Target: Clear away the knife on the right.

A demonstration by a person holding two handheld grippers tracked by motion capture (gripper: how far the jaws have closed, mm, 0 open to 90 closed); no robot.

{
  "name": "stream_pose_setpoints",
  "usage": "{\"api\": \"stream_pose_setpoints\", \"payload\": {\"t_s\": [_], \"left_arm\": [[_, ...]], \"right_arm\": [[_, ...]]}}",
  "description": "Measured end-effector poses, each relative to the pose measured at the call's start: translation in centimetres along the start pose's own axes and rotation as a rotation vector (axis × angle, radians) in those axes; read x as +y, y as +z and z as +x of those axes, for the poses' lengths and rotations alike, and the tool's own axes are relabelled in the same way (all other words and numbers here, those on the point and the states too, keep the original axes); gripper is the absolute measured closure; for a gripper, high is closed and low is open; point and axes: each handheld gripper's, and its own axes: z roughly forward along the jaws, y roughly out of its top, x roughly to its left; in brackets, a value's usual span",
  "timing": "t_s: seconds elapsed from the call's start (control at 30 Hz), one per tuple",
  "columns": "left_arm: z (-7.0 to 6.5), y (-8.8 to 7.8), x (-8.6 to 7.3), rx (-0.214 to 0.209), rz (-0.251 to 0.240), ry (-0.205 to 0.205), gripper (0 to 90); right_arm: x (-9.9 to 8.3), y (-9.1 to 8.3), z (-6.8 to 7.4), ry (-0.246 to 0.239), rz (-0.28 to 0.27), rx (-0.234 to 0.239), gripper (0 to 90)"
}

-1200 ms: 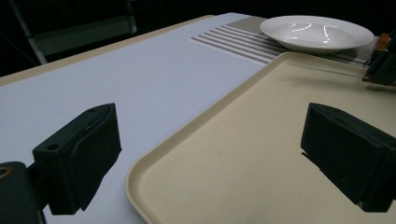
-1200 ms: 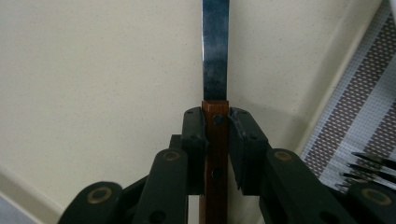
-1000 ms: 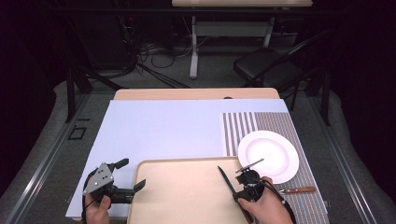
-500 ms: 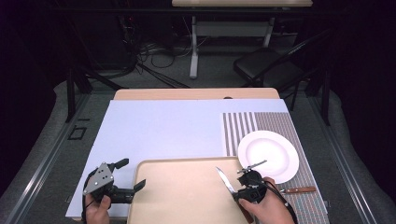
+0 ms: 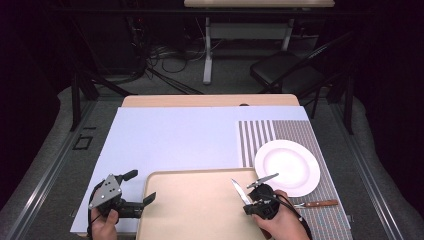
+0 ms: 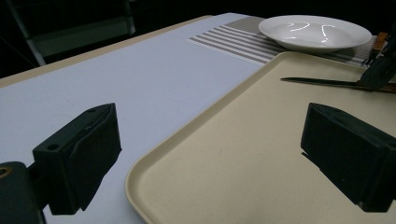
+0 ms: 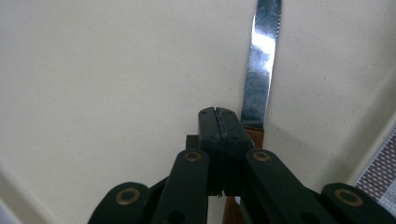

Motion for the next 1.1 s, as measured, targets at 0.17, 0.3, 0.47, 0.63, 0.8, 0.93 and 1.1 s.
{"api": "stream_pose_setpoints", "payload": {"t_s": [0.17, 0.3, 0.47, 0.63, 0.8, 0.93, 1.1], "left_arm": [[0.0, 0.0, 0.0, -0.001, 0.001, -0.001, 5.1], [0.0, 0.0, 0.0, 0.001, 0.007, 0.001, 5.1], [0.0, 0.0, 0.0, 0.002, 0.007, 0.000, 5.1], [0.0, 0.1, 0.0, 0.002, 0.007, 0.000, 5.1], [0.0, 0.1, 0.0, 0.007, 0.003, -0.003, 5.1], [0.0, 0.1, 0.0, 0.007, 0.002, -0.003, 5.1], [0.0, 0.1, 0.0, 0.007, 0.004, -0.005, 5.1]], "right_arm": [[-0.1, 0.3, -0.5, 0.014, -0.017, -0.006, 90.0], [-0.1, 0.3, -0.8, 0.029, -0.032, -0.017, 90.0], [-0.2, 0.2, -1.3, 0.033, -0.037, -0.025, 90.0], [-0.3, -0.1, -1.7, 0.047, -0.020, -0.042, 90.0], [-0.4, -0.2, -2.1, 0.052, -0.031, -0.046, 90.0], [-0.4, -0.6, -2.3, 0.057, 0.012, -0.060, 90.0], [-0.4, -0.7, -2.5, 0.064, 0.033, -0.078, 90.0]]}}
